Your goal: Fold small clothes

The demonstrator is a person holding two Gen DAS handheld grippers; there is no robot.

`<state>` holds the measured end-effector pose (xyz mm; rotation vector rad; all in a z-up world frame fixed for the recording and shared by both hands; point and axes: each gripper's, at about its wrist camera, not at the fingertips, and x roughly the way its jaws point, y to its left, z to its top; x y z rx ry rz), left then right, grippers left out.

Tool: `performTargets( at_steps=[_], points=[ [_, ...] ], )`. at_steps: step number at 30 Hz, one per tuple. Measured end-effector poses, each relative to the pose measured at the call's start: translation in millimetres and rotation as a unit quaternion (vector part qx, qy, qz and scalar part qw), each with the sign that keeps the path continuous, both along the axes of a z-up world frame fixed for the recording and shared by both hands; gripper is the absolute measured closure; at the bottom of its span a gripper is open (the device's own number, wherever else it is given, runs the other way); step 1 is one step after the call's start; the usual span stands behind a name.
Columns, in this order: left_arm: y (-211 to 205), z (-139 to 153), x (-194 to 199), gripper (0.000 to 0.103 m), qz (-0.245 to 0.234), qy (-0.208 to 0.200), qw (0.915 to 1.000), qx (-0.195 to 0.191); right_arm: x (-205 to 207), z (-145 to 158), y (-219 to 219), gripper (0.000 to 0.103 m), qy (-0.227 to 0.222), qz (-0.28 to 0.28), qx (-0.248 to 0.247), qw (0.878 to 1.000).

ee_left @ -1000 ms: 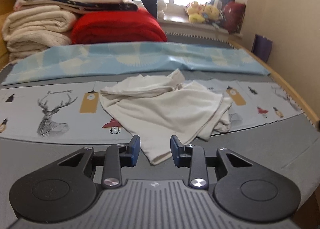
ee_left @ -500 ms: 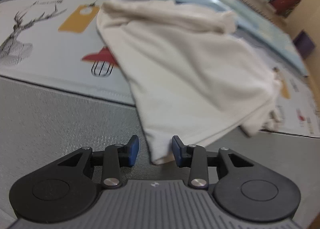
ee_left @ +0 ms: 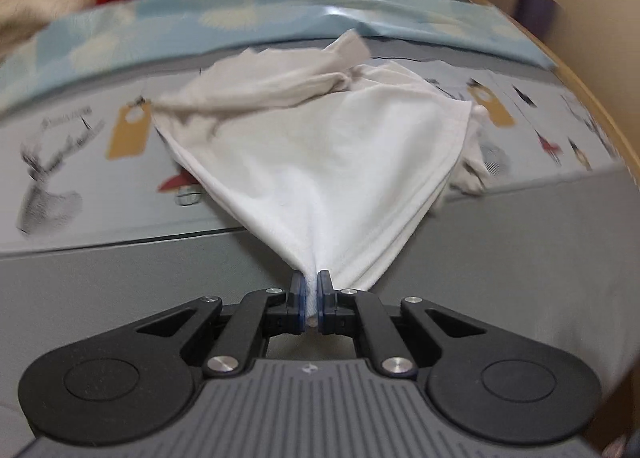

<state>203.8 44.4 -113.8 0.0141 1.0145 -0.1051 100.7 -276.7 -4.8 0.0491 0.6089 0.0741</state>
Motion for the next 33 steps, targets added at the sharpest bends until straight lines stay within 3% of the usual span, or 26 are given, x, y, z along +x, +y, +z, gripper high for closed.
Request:
performTargets(
  at_steps=[4, 8, 12, 15, 17, 21, 26, 33],
  points=[
    [31.3, 20.6, -49.1, 0.098, -0.005, 0.022, 0.9994, 0.025, -4.4, 4.3, -9.3, 0.086, -0.015, -0.015, 0.002, 1.000],
    [66.8, 26.8, -93.8, 0.098, -0.006, 0.021, 0.9947, 0.101, -3.9, 6.9, -22.7, 0.097, -0.024, -0.038, 0.001, 0.999],
    [98.7, 11.7, -117.6, 0.096, 0.013, 0.057, 0.9952, 0.078, 14.9, -3.2, -34.6, 0.096, 0.001, -0.038, 0.010, 0.999],
    [119.7, 14.8, -117.1, 0.087, 0.033, 0.071, 0.9967, 0.023, 37.2, -20.0, -40.2, 0.093, 0.039, -0.028, 0.024, 0.999],
    [126.2, 18.9, -113.2, 0.074, 0.043, 0.071, 0.9966, 0.004, 51.5, -32.9, -39.5, 0.089, 0.071, -0.025, 0.023, 0.997],
    [124.2, 8.7, -92.7, 0.071, 0.053, 0.089, 0.9946, 0.008, 78.8, -63.0, -28.0, 0.086, 0.120, -0.005, 0.004, 0.993],
    [130.6, -19.7, -67.9, 0.057, 0.059, 0.128, 0.9896, 0.030, 108.1, -106.5, -7.5, 0.076, 0.179, 0.022, -0.011, 0.983],
    [146.7, -49.1, -57.8, 0.054, 0.059, 0.168, 0.9833, 0.038, 134.0, -157.6, 6.9, 0.064, 0.238, 0.044, -0.045, 0.969]
  ],
)
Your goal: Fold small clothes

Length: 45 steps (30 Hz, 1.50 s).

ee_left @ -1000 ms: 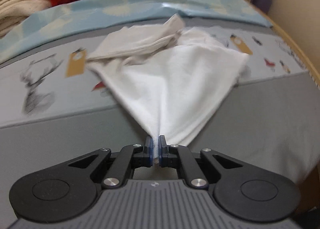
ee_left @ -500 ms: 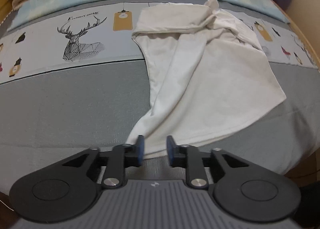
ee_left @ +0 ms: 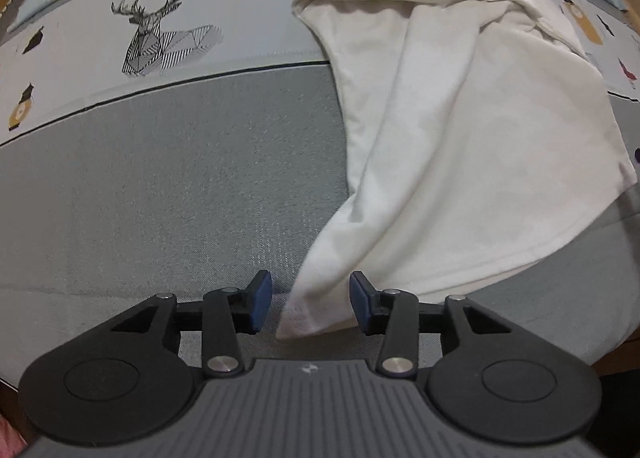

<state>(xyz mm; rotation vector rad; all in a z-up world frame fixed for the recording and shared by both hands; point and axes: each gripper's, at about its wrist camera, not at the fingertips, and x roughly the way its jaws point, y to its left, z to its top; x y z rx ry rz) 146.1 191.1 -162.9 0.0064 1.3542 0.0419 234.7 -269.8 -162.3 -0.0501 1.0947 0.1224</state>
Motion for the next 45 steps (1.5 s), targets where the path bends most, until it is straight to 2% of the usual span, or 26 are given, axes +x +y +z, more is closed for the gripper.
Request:
performTargets(
  at_steps=[6, 7, 8, 9, 10, 11, 13, 15, 18, 21, 24, 27, 30, 33, 36, 39, 42, 45],
  points=[
    [3.1, -15.8, 6.1, 0.056, -0.002, 0.023, 0.9997, 0.003, 10.8, -31.2, 12.2, 0.065, 0.030, 0.014, -0.015, 0.999],
    [1.1, -18.1, 6.4, 0.057, -0.007, 0.027, 0.9996, 0.004, 10.6, -36.4, 15.6, 0.070, 0.036, 0.020, -0.030, 0.999],
    [-1.7, -19.9, 6.0, 0.063, -0.015, 0.029, 0.9994, 0.003, 10.3, -40.5, 17.7, 0.093, 0.042, 0.026, -0.044, 0.998],
    [-3.9, -20.7, 6.0, 0.070, -0.022, 0.030, 0.9993, 0.003, 9.6, -42.1, 19.2, 0.097, 0.046, 0.032, -0.046, 0.997],
    [-6.9, -20.6, 5.5, 0.083, -0.031, 0.028, 0.9991, 0.006, 9.0, -39.9, 19.0, 0.098, 0.045, 0.036, -0.043, 0.997],
    [-8.2, -20.2, 5.3, 0.091, -0.036, 0.025, 0.9990, 0.009, 8.2, -35.5, 18.0, 0.098, 0.042, 0.034, -0.037, 0.998],
    [-11.2, -15.2, 3.5, 0.094, -0.042, 0.013, 0.9990, 0.009, 5.6, -22.5, 10.8, 0.099, 0.029, 0.015, -0.018, 0.999],
    [-12.8, -7.7, 0.4, 0.094, -0.042, -0.001, 0.9991, 0.003, -2.7, -8.7, -0.5, 0.099, 0.017, 0.004, -0.006, 1.000],
    [-15.4, 5.4, -6.0, 0.095, -0.044, -0.017, 0.9988, -0.017, -21.4, 4.4, -15.6, 0.099, 0.023, 0.010, -0.011, 1.000],
    [-25.1, 15.8, -15.9, 0.095, -0.066, -0.028, 0.9970, -0.030, -43.3, 18.1, -31.9, 0.099, 0.030, 0.015, -0.020, 0.999],
    [-36.3, 15.5, -32.6, 0.096, -0.108, -0.014, 0.9933, -0.039, -66.1, 25.4, -47.2, 0.099, 0.039, 0.024, -0.035, 0.998],
    [-41.7, 3.9, -50.8, 0.096, -0.144, 0.021, 0.9894, -0.012, -93.1, 22.9, -61.0, 0.099, 0.088, 0.034, -0.026, 0.995],
    [-44.1, -3.9, -65.0, 0.095, -0.171, 0.047, 0.9842, -0.001, -119.6, 15.3, -55.8, 0.099, 0.135, 0.087, -0.032, 0.987],
    [-45.7, -2.4, -72.8, 0.093, -0.179, 0.047, 0.9826, 0.008, -136.2, 6.0, -44.7, 0.098, 0.163, 0.133, -0.041, 0.977],
    [-49.2, 10.0, -74.9, 0.090, -0.186, 0.023, 0.9820, -0.023, -140.6, 7.7, -36.0, 0.093, 0.127, 0.156, -0.090, 0.975],
    [-59.6, 14.6, -75.5, 0.090, -0.208, 0.011, 0.9771, -0.046, -134.6, 15.9, -36.3, 0.092, 0.101, 0.140, -0.066, 0.983],
    [-71.2, 0.7, -77.0, 0.088, -0.236, 0.032, 0.9711, -0.022, -130.1, 18.2, -27.5, 0.092, 0.079, 0.156, -0.045, 0.984],
    [-79.8, -20.3, -78.5, 0.087, -0.260, 0.070, 0.9629, 0.021, -131.1, 1.8, -10.8, 0.085, 0.105, 0.188, -0.063, 0.974]
  ],
)
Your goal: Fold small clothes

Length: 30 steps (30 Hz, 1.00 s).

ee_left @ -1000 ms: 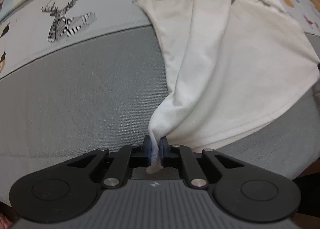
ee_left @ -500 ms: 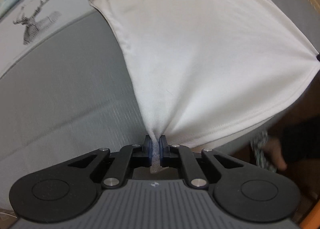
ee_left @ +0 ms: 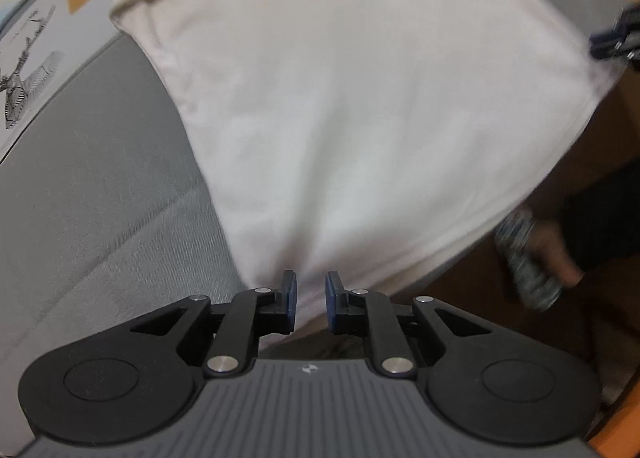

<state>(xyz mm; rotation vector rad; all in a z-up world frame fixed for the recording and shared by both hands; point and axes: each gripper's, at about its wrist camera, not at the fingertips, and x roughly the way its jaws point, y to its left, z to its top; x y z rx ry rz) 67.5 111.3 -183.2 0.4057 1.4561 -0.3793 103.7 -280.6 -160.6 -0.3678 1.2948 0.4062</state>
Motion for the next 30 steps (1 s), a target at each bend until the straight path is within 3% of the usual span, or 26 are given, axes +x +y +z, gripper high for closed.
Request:
performTargets(
  at_steps=[1, 4, 6, 10, 13, 16, 18, 21, 25, 27, 28, 30],
  points=[
    [1.5, -2.9, -0.5, 0.087, -0.005, 0.005, 0.9999, 0.008, 0.9, -7.8, 5.5, 0.080, 0.013, 0.017, -0.024, 0.999],
    [3.7, 4.2, 8.9, 0.087, 0.008, -0.019, 0.9998, 0.003, -0.2, -19.2, 15.9, 0.080, 0.016, 0.060, -0.073, 0.995],
    [6.7, 18.4, 16.8, 0.084, 0.029, -0.047, 0.9981, -0.024, 6.8, -7.7, 14.4, 0.080, -0.011, 0.044, -0.059, 0.997],
    [-0.9, 43.9, 28.4, 0.074, 0.051, -0.119, 0.9911, -0.032, 23.8, 36.1, 2.8, 0.080, -0.104, -0.036, 0.001, 0.994],
    [-7.6, 61.3, 36.6, 0.071, 0.061, -0.167, 0.9833, -0.038, 27.4, 78.3, -7.0, 0.080, -0.189, -0.103, 0.049, 0.975],
    [-14.4, 79.4, 43.7, 0.069, 0.069, -0.202, 0.9756, -0.054, 19.4, 120.1, -18.8, 0.080, -0.270, -0.182, 0.095, 0.941],
    [-19.5, 91.0, 42.2, 0.067, 0.075, -0.230, 0.9682, -0.062, 12.4, 139.3, -26.4, 0.080, -0.301, -0.224, 0.113, 0.920],
    [-23.4, 106.9, 42.7, 0.058, 0.098, -0.270, 0.9549, -0.075, 6.0, 152.7, -28.4, 0.080, -0.327, -0.239, 0.118, 0.907],
    [-31.7, 121.4, 42.8, 0.045, 0.128, -0.315, 0.9365, -0.085, -4.4, 135.6, -27.5, 0.080, -0.350, -0.212, 0.113, 0.905],
    [-38.9, 123.5, 43.1, 0.044, 0.121, -0.338, 0.9302, -0.073, -13.8, 113.0, -31.3, 0.082, -0.348, -0.210, 0.109, 0.907],
    [-42.2, 123.7, 44.5, 0.044, 0.121, -0.347, 0.9279, -0.064, -22.7, 101.8, -29.5, 0.088, -0.344, -0.209, 0.110, 0.909],
    [-46.9, 125.2, 46.4, 0.044, 0.129, -0.363, 0.9214, -0.049, -15.3, 85.4, -27.5, 0.092, -0.306, -0.209, 0.093, 0.924]
  ],
)
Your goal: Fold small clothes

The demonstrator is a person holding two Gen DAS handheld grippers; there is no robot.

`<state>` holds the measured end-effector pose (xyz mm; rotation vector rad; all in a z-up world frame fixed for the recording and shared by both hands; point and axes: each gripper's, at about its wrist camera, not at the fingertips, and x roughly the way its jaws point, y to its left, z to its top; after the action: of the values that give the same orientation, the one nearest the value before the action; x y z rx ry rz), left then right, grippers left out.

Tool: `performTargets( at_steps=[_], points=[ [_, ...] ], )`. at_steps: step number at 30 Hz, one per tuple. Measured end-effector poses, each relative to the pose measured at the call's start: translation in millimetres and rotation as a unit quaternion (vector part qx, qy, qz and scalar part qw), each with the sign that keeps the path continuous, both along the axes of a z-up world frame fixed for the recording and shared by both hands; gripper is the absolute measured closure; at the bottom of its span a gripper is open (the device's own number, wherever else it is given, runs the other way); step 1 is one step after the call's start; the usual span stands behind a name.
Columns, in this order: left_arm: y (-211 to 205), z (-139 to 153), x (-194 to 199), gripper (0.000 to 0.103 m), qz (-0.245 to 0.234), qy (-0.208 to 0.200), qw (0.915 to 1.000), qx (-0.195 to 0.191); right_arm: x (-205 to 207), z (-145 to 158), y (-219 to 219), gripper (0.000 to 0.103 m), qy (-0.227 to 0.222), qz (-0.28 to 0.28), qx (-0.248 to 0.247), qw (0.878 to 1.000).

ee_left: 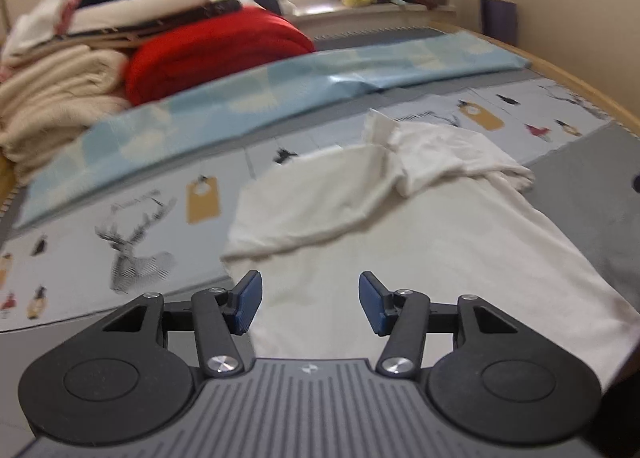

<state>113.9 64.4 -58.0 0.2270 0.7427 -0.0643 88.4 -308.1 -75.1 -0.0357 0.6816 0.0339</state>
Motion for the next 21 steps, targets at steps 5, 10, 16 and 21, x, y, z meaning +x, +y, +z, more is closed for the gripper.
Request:
performTargets(
  at_steps=[5, 10, 16, 21],
  points=[
    [-22.7, 2.9, 5.0, 0.067, -0.009, -0.023, 0.9982, 0.054, 14.1, 2.4, -8.9, 0.092, -0.024, 0.012, 0.047, 0.999],
    [-56.2, -1.9, 29.6, 0.098, -0.044, -0.019, 0.9977, 0.049, 32.3, -3.5, -8.0, 0.096, -0.022, 0.005, 0.065, 0.998],
    [-102.8, -28.7, 85.9, 0.097, -0.059, -0.016, 0.9980, 0.015, 56.5, -21.4, -6.4, 0.100, 0.049, -0.022, 0.057, 0.997],
    [-143.2, -68.2, 144.8, 0.096, -0.081, 0.011, 0.9967, 0.001, 62.5, -25.9, -14.1, 0.100, 0.059, -0.048, 0.061, 0.995]
  ],
)
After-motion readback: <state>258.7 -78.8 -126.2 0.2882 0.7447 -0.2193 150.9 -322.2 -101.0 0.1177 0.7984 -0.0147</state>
